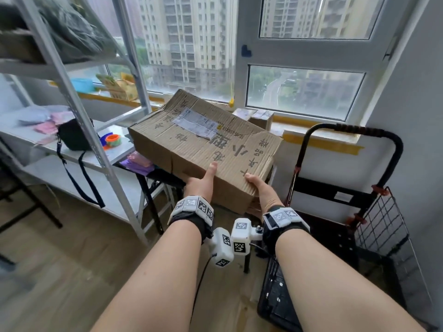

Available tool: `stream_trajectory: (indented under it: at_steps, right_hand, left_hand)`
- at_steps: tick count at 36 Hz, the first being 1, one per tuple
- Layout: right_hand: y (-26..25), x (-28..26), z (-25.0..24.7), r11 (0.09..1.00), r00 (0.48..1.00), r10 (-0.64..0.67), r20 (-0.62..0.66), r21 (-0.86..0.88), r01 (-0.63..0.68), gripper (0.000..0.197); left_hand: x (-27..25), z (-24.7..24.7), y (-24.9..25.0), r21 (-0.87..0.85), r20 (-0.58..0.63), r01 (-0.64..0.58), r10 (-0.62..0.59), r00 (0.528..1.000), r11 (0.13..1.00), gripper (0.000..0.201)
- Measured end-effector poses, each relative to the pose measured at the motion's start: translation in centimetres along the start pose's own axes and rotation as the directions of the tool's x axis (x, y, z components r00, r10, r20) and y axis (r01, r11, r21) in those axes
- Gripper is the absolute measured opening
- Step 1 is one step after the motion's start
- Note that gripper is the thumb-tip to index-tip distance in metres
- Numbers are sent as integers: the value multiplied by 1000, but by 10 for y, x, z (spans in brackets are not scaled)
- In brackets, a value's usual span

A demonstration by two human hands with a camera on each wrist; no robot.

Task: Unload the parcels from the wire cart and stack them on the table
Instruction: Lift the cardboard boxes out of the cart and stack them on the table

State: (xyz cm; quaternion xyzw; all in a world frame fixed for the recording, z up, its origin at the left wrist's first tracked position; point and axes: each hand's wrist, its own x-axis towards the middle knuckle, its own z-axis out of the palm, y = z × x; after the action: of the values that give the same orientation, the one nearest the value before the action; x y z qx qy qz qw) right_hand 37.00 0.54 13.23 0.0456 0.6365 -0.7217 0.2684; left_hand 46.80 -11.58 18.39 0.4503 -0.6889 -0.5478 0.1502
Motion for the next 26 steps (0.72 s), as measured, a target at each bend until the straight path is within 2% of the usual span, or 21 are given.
stream_trajectory:
  at_steps: [6, 12, 16, 17, 21, 24, 26]
  right_hand:
    - [-15, 46, 46, 1000, 999, 2, 43, 29, -3, 96]
    - [-45, 113, 92, 999, 995, -3, 102, 33, -1, 89]
    - [-69, 153, 117, 1000, 990, -6, 138, 9, 5, 65]
    - [-75, 163, 123, 1000, 989, -10, 150, 4, 9, 64]
    - [-90, 195, 144, 1000, 985, 3, 173, 26, -8, 69]
    - [-92, 215, 159, 999, 988, 18, 150, 29, -23, 87]
    - [-93, 231, 166, 1000, 990, 10, 143, 26, -14, 90]
  left_hand:
    - [57, -15, 18, 38, -60, -25, 27, 998, 999, 90]
    - [124, -17, 47, 7, -118, -41, 41, 992, 999, 96]
    - [165, -16, 71, 58, -130, -35, 42, 991, 998, 98]
    - [174, -15, 76, 73, -133, -34, 44, 990, 997, 99]
    - [212, -16, 86, 92, -142, -31, 44, 989, 995, 100]
    - [235, -18, 90, 59, -149, -8, 17, 989, 998, 96]
    - [252, -19, 95, 12, -149, 1, 1, 989, 1000, 93]
